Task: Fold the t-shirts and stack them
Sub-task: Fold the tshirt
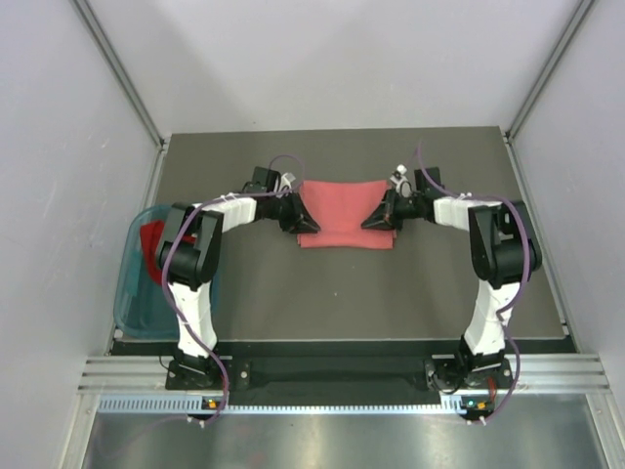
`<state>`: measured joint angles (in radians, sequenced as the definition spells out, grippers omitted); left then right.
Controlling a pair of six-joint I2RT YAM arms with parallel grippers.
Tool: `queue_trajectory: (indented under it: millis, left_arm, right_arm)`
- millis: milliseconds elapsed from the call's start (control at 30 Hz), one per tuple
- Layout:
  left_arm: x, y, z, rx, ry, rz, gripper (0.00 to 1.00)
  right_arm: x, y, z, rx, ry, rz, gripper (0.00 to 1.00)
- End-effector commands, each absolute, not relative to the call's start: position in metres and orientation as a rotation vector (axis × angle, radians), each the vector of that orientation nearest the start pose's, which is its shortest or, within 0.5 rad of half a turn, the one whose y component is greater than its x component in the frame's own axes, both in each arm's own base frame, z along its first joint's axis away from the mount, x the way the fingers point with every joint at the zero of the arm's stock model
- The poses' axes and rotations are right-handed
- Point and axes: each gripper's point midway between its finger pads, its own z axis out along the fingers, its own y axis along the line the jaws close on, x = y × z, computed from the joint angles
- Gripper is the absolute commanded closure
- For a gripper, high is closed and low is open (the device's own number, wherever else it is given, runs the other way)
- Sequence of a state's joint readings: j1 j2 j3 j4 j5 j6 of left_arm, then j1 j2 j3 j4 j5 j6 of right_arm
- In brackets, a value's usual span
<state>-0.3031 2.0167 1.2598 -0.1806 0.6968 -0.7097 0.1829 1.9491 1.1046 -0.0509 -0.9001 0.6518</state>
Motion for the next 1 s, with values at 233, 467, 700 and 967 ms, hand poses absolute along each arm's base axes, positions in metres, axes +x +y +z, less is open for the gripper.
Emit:
queue_trajectory:
  millis: [233, 467, 700, 967]
  left_arm:
    - [0.379, -0.267, 0.033, -0.329, 2.643, -1.355, 0.80]
    - [0.358, -0.244, 0.006, -0.330, 2.744, -1.191, 0.81]
    - [0.390, -0.254, 0.052, -0.197, 2.619, -1.220, 0.79]
    - [0.457, -0.276, 0.071, -0.277, 2.470, -1.411, 0.79]
  right_arm:
    - [0.369, 0.291, 0.052, 0.045, 2.506, 1.605, 0.96]
    - [0.345, 0.256, 0.013, 0.143, 2.589, 1.578, 0.97]
    - [0.375, 0.223, 0.059, 0.164, 2.453, 1.536, 0.97]
    - [0.424, 0.227, 0.058, 0.275, 2.391, 1.534, 0.97]
